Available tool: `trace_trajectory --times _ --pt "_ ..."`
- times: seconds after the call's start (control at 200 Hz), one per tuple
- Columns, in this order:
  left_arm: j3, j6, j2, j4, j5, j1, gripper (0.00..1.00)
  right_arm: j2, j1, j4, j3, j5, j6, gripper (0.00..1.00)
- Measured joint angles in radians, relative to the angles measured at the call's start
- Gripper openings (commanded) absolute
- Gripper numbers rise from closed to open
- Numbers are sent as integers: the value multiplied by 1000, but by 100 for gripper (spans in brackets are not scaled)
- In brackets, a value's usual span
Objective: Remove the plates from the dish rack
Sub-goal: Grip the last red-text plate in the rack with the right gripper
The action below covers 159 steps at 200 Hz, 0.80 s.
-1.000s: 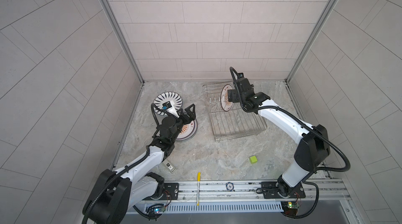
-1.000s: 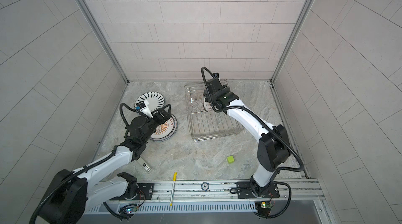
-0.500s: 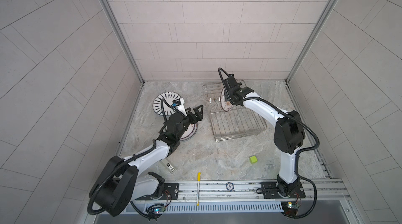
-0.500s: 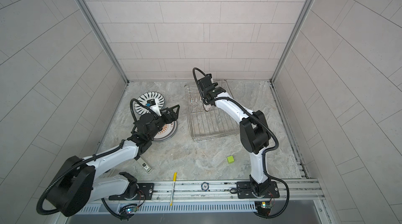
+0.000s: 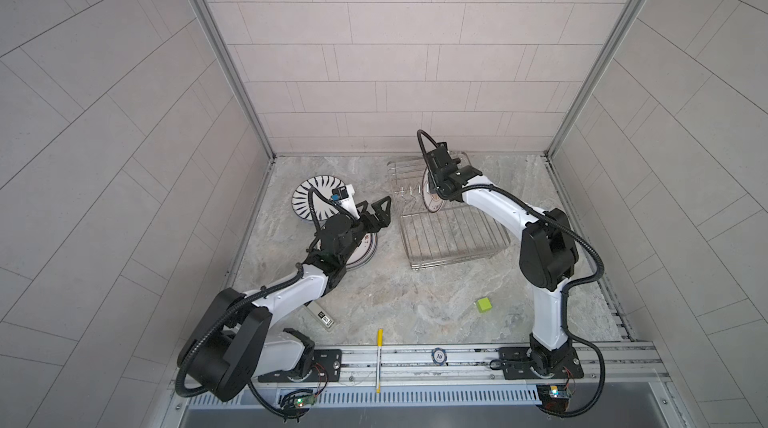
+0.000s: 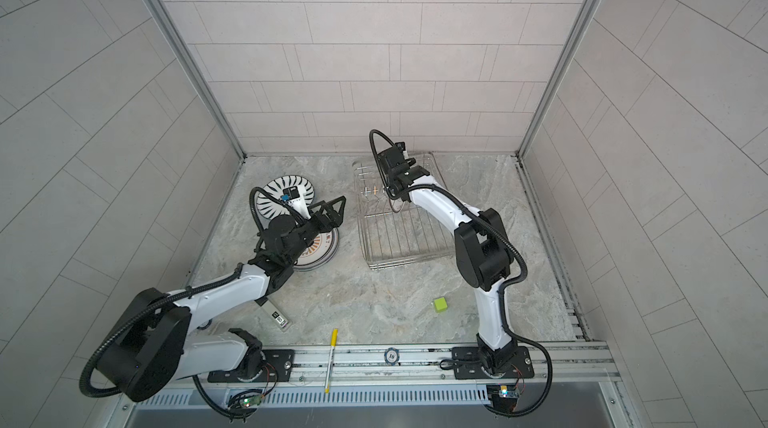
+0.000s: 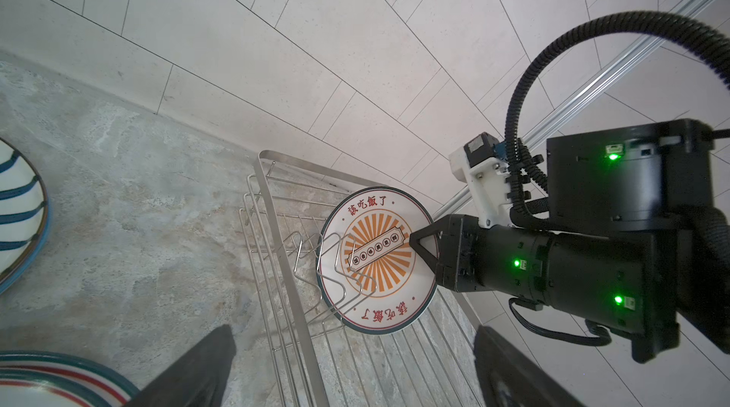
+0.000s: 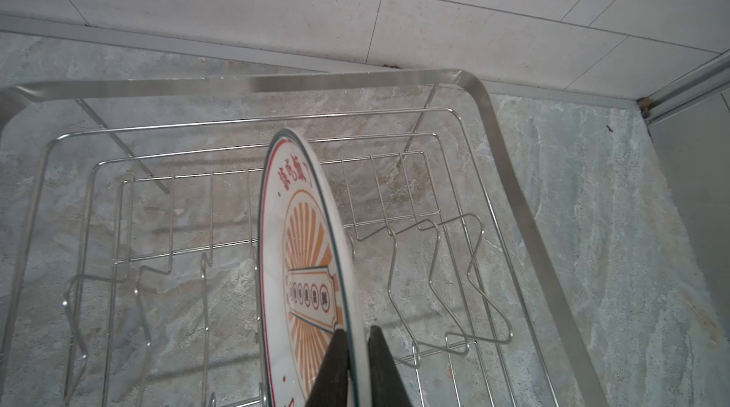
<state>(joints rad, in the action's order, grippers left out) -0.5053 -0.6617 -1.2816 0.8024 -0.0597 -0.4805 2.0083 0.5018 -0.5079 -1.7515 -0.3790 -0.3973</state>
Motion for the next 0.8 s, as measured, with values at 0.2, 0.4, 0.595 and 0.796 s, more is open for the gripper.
trace_trajectory --times 0.2,0.4,0.595,0.796 --pt "13 -3 18 16 6 0 100 -1 2 3 2 -21 -3 3" --pt "29 -3 34 23 20 0 100 -43 23 -5 34 -77 3 1" --pt "33 1 49 15 21 0 100 -135 51 -12 69 -157 23 0" --pt "33 6 64 11 23 0 100 -199 52 -12 75 -216 45 0"
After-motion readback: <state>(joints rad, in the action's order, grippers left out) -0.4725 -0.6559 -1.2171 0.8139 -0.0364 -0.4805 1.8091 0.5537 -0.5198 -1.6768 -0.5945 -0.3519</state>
